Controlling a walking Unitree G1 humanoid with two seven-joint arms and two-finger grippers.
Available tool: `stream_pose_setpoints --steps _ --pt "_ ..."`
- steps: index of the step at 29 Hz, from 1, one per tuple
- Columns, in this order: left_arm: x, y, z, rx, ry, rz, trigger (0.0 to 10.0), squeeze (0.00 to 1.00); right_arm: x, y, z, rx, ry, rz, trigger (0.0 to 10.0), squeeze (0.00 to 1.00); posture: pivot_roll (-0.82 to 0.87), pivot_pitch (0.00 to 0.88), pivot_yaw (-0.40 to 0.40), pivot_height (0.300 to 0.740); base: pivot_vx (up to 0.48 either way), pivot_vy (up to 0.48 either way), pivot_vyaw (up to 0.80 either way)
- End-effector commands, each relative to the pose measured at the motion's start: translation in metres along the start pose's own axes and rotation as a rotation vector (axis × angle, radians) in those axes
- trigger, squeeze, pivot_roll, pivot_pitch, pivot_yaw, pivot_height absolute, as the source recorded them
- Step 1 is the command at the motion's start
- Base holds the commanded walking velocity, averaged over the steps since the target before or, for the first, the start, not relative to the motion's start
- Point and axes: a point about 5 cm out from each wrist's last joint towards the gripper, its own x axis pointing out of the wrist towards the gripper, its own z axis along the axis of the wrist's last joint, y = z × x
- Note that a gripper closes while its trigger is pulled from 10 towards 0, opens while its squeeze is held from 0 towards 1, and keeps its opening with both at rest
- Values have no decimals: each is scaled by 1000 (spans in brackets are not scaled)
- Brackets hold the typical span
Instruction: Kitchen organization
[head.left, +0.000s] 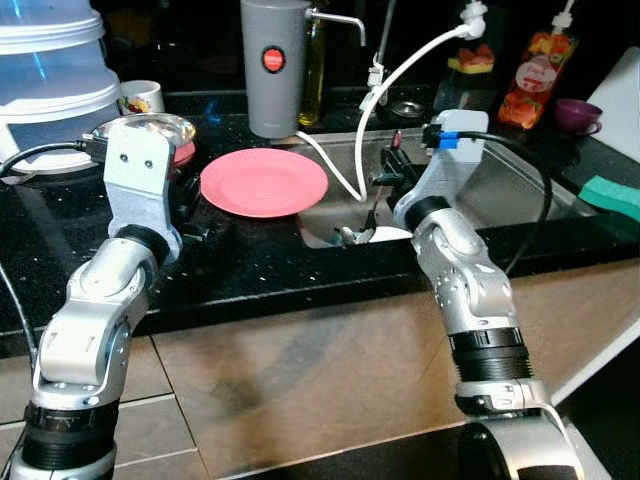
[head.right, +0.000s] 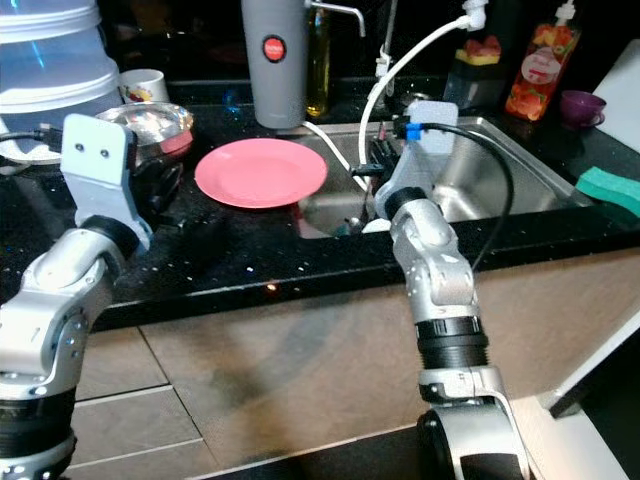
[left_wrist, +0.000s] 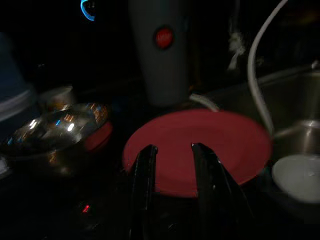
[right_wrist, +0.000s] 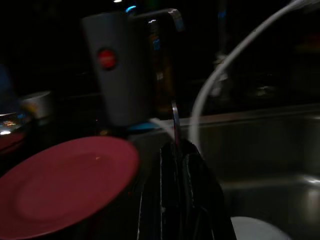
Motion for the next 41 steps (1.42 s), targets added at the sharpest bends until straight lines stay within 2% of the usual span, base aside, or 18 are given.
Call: stream_pose_setpoints --steps 1,9,10,14,20,22,29,32,33,34,36,38,41 --pt "-1 1 -2 3 13 7 10000 0 0 3 2 3 -5 12 10000 0 -7 53 -42 740 0 -319 0" --pt "-3 3 -2 -2 12 18 10000 0 1 5 2 5 -6 23 10000 0 -6 49 -46 740 0 -317 0" --pt "-3 4 -3 -81 28 31 10000 0 2 6 2 5 -6 26 10000 0 -6 51 -48 740 0 0 0" --pt "-4 6 0 -127 13 37 10000 0 2 6 2 4 -6 30 10000 0 -8 56 -51 740 0 306 0" --pt "-6 8 -1 -120 19 50 10000 0 2 7 3 4 -3 37 10000 0 -6 59 -55 740 0 478 0" --pt "-7 9 0 -88 11 58 10000 0 3 7 3 5 -2 39 10000 0 -6 59 -55 740 0 0 0" --pt "-7 11 1 -62 15 59 10000 0 4 8 4 30 -9 39 10000 0 -3 65 -57 740 0 0 0" --pt "-6 12 5 -12 12 48 10000 0 10 -3 17 217 -82 -30 10000 0 1 65 -56 740 0 0 0" --pt "-6 12 5 -12 12 48 10000 0 10 -3 17 217 -82 -30 10000 0 1 65 -56 740 0 0 0" --pt "-6 13 6 -4 9 45 10000 0 11 -9 23 256 -118 -60 10000 0 0 65 -54 740 0 0 0" --pt "-6 13 6 -2 10 42 10000 0 12 -15 28 271 -151 -86 10000 0 -1 65 -53 740 0 0 0" --pt "-5 13 7 13 8 38 10000 0 14 -26 40 263 -224 -140 10000 0 -1 65 -51 740 0 0 0" --pt "-5 13 7 18 7 36 10000 0 14 -30 43 254 -244 -155 10000 0 -1 65 -51 740 0 0 0"
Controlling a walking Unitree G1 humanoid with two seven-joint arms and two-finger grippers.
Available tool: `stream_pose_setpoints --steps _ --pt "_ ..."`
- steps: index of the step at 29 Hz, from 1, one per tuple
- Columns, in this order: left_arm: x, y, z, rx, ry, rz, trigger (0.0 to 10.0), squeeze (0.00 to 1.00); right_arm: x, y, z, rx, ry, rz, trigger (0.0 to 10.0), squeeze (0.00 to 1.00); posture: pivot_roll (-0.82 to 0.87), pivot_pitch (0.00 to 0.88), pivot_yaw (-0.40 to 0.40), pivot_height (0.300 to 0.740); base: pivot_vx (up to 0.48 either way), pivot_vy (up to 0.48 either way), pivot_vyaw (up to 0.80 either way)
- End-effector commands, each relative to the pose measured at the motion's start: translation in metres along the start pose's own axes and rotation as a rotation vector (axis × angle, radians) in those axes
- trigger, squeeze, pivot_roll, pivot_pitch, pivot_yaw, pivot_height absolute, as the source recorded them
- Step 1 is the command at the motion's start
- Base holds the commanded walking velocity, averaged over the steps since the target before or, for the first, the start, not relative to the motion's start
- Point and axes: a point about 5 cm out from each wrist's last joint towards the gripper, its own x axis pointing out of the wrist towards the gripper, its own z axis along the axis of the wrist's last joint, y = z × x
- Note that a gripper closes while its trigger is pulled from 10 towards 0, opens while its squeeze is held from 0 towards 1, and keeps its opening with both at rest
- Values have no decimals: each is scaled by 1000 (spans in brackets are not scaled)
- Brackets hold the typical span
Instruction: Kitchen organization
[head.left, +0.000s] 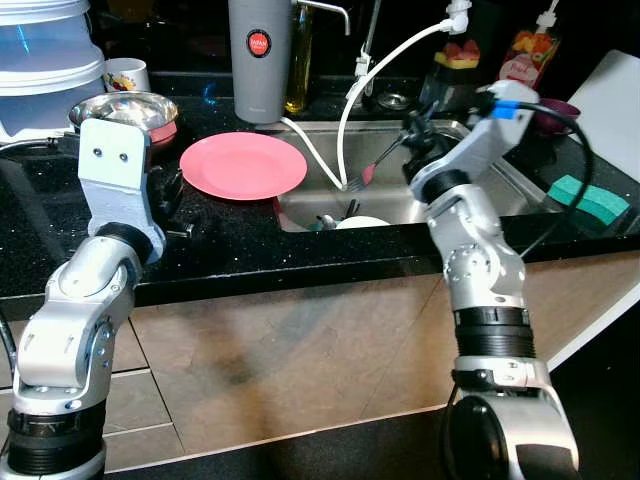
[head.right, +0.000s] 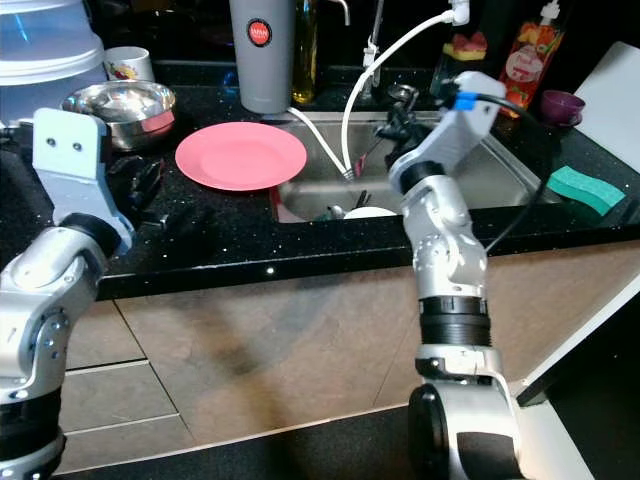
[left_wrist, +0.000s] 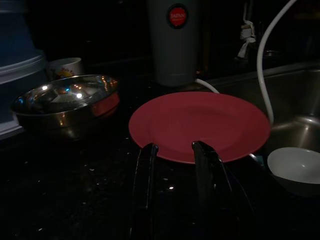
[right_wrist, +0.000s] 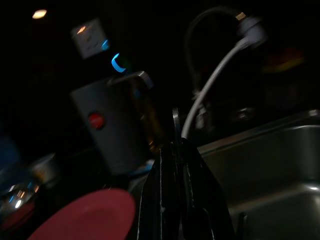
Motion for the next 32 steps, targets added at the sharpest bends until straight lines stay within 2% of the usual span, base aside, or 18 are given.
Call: stream_pose_setpoints --steps 1,10,14,15,19,23,28,32 --pt "1 -3 3 37 -11 -16 10000 0 4 -7 11 -11 -71 -35 10000 0 0 65 -50 740 0 0 0" --pt "1 -2 3 59 -2 -13 10000 0 5 -4 9 -9 -59 -21 10000 0 1 65 -45 740 0 0 0" --pt "2 -1 3 79 3 -11 10000 0 4 0 5 -8 -45 -3 10000 0 1 65 -45 740 0 -480 0" --pt "2 2 2 55 -1 11 10000 0 3 5 0 -26 -23 28 10000 0 -2 65 -41 740 0 0 0" --pt "1 4 1 18 -6 25 10000 0 2 10 -5 -47 -1 59 10000 0 -2 65 -41 740 0 0 0" --pt "-1 6 5 3 -40 57 10000 0 1 18 -9 -72 12 108 10000 0 -1 66 -43 740 0 0 0" --pt "-3 14 9 39 -81 111 10000 0 2 26 -9 -85 5 144 10000 0 6 62 -52 740 0 0 0" --pt "-5 18 12 41 -105 115 10000 0 2 29 -10 -80 7 153 10000 0 7 56 -53 740 366 0 0"
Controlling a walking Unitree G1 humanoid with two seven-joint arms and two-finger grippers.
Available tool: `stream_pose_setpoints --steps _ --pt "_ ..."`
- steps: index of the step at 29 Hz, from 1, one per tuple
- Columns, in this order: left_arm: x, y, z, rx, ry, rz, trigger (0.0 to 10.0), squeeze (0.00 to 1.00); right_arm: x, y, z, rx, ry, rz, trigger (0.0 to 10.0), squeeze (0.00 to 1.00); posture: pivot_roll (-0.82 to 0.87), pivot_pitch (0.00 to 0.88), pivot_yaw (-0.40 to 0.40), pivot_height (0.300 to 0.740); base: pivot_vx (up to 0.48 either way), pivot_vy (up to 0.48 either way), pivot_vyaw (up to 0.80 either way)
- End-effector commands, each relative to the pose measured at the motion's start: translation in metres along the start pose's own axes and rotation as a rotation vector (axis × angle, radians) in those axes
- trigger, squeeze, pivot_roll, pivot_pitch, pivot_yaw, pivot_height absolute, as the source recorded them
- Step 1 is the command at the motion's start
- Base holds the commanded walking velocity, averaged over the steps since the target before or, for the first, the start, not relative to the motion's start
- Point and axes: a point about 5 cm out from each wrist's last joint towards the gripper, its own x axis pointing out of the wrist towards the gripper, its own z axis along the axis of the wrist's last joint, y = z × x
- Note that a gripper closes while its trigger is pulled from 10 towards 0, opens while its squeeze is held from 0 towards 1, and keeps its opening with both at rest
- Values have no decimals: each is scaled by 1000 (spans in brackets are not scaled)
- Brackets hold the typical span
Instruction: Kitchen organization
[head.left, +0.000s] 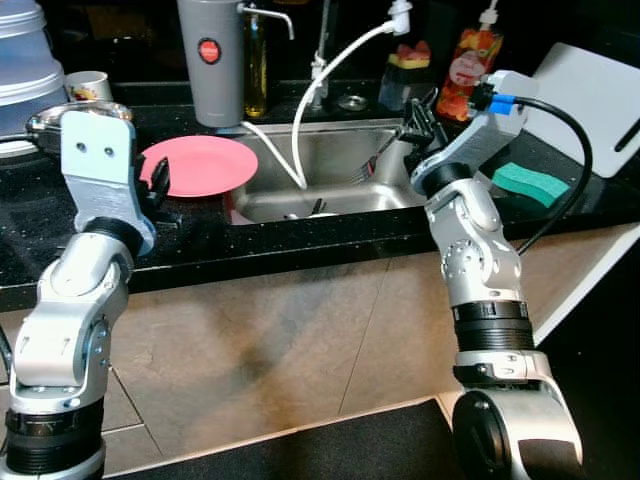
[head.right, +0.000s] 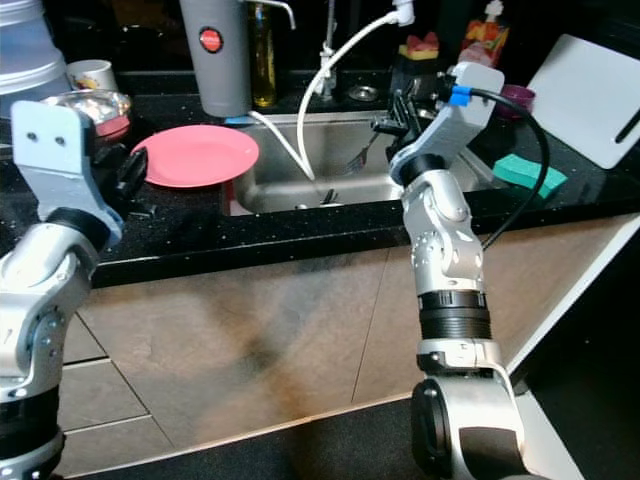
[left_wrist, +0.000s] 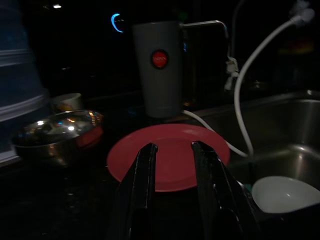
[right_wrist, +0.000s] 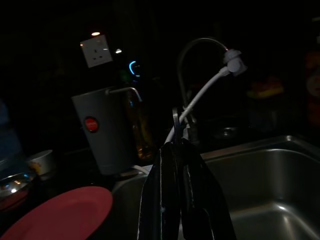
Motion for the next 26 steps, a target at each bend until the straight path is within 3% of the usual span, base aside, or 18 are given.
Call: stream_pose_setpoints --steps 1,26 --pt "-3 5 3 18 -22 15 10000 0 2 8 0 1 -5 31 10000 0 8 55 -53 740 480 0 0" --pt "-3 3 5 -2 -38 4 10000 0 1 11 -3 5 5 47 10000 0 12 52 -51 740 462 0 0"
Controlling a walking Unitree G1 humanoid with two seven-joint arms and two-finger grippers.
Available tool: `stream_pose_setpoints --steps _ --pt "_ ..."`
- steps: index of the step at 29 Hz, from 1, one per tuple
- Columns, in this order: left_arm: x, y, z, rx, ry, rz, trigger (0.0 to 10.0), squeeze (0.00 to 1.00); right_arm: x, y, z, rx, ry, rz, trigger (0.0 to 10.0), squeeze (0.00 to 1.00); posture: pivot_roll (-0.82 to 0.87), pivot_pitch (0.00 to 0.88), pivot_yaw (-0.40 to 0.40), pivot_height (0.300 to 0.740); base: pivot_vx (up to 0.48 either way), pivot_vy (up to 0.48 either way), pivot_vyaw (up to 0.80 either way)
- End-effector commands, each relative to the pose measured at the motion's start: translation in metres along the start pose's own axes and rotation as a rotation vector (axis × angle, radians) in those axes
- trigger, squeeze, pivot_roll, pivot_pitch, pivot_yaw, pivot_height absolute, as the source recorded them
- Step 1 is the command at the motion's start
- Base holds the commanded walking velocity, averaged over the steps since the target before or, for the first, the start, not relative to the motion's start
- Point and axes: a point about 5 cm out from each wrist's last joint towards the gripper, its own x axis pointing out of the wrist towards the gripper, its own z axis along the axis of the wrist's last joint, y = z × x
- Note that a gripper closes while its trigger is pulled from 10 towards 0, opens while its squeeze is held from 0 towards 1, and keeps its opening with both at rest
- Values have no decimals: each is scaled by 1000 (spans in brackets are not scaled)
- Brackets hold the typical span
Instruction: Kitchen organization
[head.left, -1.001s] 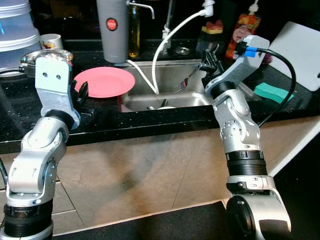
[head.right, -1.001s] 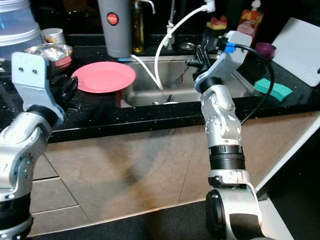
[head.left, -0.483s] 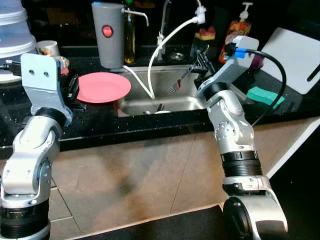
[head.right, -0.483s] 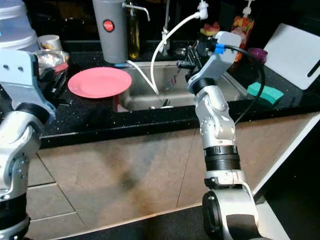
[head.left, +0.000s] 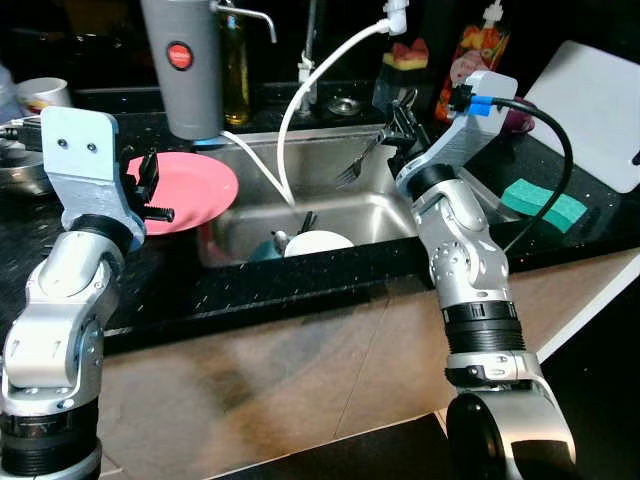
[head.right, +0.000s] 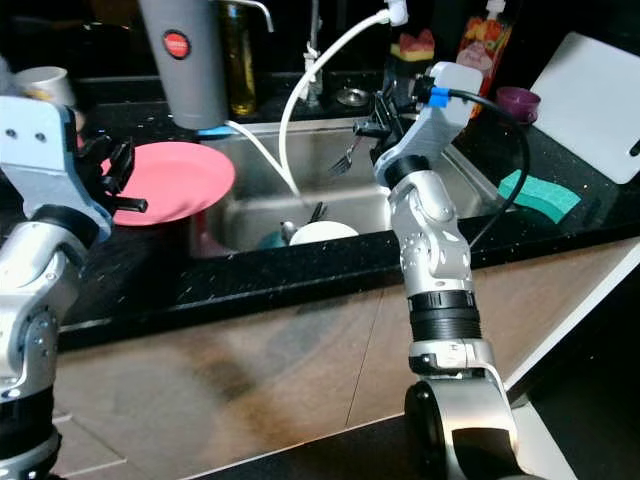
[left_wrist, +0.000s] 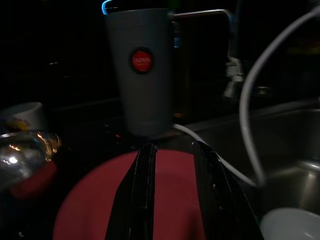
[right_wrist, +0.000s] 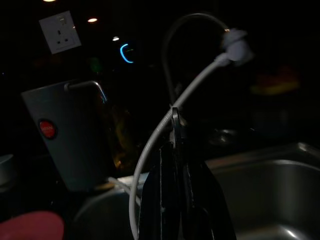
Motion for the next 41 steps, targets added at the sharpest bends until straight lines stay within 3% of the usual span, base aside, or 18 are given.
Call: stream_pose_setpoints --steps 1,18,23,26,29,30,31,32,33,35,36,37,41 --pt "-3 5 4 16 -17 15 10000 0 2 7 0 16 -7 20 10000 0 12 52 -51 740 424 0 0" --pt "-2 3 4 10 -13 5 10000 0 2 7 -1 13 -2 24 10000 0 14 59 -51 740 70 0 0" --pt "-3 -2 -4 88 68 -57 10000 0 7 3 -12 -64 61 24 10000 0 10 59 -47 740 0 0 0" --pt "-5 -12 -7 50 85 -164 10000 0 10 3 -22 -127 102 35 10000 0 10 59 -47 740 0 0 0" --pt "-5 -12 -7 50 85 -164 10000 0 10 3 -22 -127 102 35 10000 0 10 59 -47 740 0 0 0" --pt "-6 -19 -7 29 91 -235 10000 0 11 4 -27 -159 124 41 10000 0 12 59 -48 740 0 0 0" --pt "-6 -19 -7 29 91 -235 10000 0 11 4 -27 -159 124 41 10000 0 12 59 -48 740 0 0 0" --pt "-8 -30 -10 19 119 -347 10000 0 12 6 -35 -216 160 60 10000 0 13 59 -50 740 0 0 0" --pt "-8 -30 -10 19 119 -347 10000 0 12 6 -35 -216 160 60 10000 0 13 59 -50 740 0 0 0" --pt "-17 -51 -21 28 212 -582 10000 0 8 12 -57 -343 265 117 10000 0 11 60 -48 740 0 0 0" --pt "-17 -51 -21 28 212 -582 10000 0 8 12 -57 -343 265 117 10000 0 11 60 -48 740 0 0 0" --pt "-22 -64 -32 15 300 -704 10000 0 0 15 -77 -423 360 157 10000 0 6 61 -47 740 0 0 0" --pt "-29 -73 -45 24 411 -793 10000 0 -13 19 -102 -455 480 203 10000 0 1 63 -45 740 0 0 0"
